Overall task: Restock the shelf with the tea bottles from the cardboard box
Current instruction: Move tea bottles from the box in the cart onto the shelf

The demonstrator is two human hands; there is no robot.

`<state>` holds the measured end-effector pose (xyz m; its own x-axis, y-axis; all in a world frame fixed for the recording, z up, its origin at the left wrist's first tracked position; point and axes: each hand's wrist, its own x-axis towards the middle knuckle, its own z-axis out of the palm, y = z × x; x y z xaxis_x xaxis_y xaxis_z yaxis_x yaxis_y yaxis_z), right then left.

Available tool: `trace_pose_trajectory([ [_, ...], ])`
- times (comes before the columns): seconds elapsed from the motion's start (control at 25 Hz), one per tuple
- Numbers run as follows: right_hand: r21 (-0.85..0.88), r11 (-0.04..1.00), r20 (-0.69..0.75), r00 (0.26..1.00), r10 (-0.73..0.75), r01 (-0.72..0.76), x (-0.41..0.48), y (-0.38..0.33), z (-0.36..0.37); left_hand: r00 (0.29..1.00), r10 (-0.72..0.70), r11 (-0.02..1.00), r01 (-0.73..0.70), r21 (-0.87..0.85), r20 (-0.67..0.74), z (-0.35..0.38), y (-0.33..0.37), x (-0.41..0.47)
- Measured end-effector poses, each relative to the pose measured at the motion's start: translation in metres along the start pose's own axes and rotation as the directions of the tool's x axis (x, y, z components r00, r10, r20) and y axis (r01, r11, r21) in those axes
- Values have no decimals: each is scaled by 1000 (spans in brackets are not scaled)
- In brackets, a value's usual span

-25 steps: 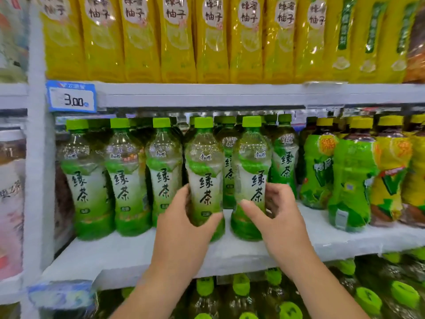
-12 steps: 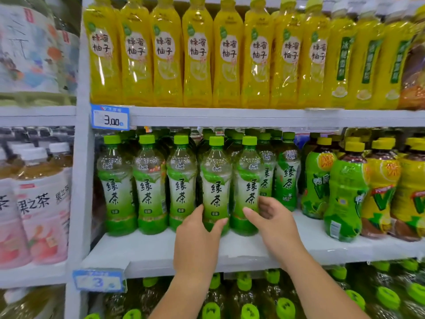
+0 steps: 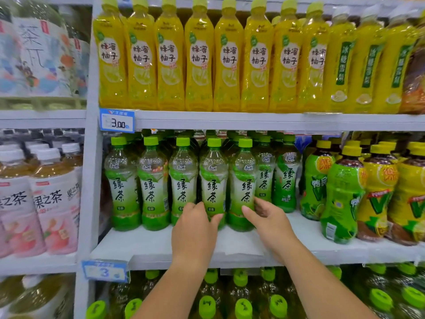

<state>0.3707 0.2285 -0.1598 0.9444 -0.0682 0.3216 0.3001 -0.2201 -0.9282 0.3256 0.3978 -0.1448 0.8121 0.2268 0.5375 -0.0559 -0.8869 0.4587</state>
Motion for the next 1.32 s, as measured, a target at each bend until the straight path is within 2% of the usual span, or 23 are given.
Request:
trace_pose_trajectory([
  [0.28,2,1000,-7,1000,10,-10,8,-1,2,999,6,997,-10,78,51,-5,-4,9],
  [0.6,-58,998,-37,999,-20,18,1,1,7,1000,4,989,-6,147,19,2,-4,9],
  [0.88,-81,997,-57,998,-4,-1,-1,-1,5,999,25,986,-32,164,47,1,-7,9],
  [1.12,-70,997,-46,999,13,-16,-1,-3,5,998,47,992,-51,114,35,0,-13,7],
  [1.32,-129,991,-53,999,10,-17,-7,-10,6,1000,8,1000,-7,-31,29,-4,-11,4],
])
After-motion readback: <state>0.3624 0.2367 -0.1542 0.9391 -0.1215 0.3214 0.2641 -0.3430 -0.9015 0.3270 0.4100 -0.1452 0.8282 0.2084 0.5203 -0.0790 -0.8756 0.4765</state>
